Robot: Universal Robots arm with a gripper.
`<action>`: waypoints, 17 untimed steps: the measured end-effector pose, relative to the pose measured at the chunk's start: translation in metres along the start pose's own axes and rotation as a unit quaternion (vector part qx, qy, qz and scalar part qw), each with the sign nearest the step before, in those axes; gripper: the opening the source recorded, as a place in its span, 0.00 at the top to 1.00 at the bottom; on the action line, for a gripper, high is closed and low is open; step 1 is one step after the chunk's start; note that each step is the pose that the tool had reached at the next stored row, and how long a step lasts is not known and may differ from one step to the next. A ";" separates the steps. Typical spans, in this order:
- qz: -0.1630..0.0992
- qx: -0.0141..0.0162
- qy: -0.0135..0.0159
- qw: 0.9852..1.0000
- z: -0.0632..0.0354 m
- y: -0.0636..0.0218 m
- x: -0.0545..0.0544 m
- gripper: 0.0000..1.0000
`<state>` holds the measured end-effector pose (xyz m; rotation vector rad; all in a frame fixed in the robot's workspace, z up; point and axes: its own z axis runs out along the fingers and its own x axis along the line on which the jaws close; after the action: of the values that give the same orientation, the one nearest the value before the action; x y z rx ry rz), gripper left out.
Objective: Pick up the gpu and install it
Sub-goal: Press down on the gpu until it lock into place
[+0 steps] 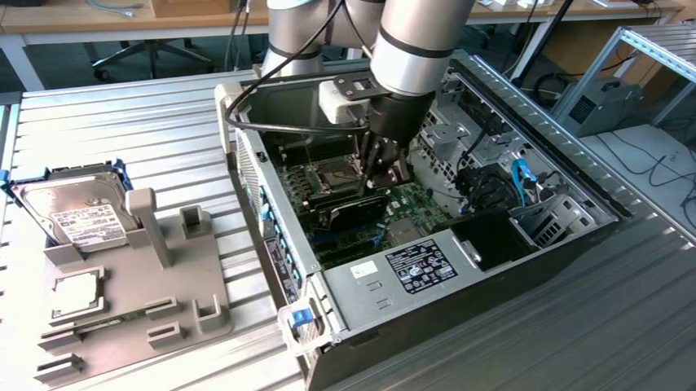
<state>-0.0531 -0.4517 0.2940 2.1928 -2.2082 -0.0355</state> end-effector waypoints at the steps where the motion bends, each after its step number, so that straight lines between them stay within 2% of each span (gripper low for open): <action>1: 0.000 0.000 0.000 1.000 0.0027 0.0101 0.000 0.89; 2: 0.000 0.000 0.000 1.000 0.0068 0.0256 0.000 0.89; 4: 0.000 0.000 0.000 1.000 0.0141 0.0450 0.000 0.89; 6: 0.000 0.000 0.000 1.000 0.0175 0.0463 0.000 0.89; 9: 0.000 0.000 0.001 1.000 0.0219 0.0463 -0.006 0.89; 11: 0.000 0.000 0.002 1.000 0.0271 0.0464 -0.008 0.89; 12: 0.000 0.001 0.011 1.000 0.0081 0.0472 -0.008 0.89; 13: 0.000 0.001 0.013 1.000 -0.0091 0.0475 -0.008 0.89; 15: 0.000 0.000 0.013 1.000 -0.0097 0.0458 -0.008 0.89; 17: 0.000 -0.006 0.013 1.000 -0.0102 0.0369 -0.008 0.89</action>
<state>-0.0896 -0.4436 0.3055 2.1732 -2.1890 -0.0207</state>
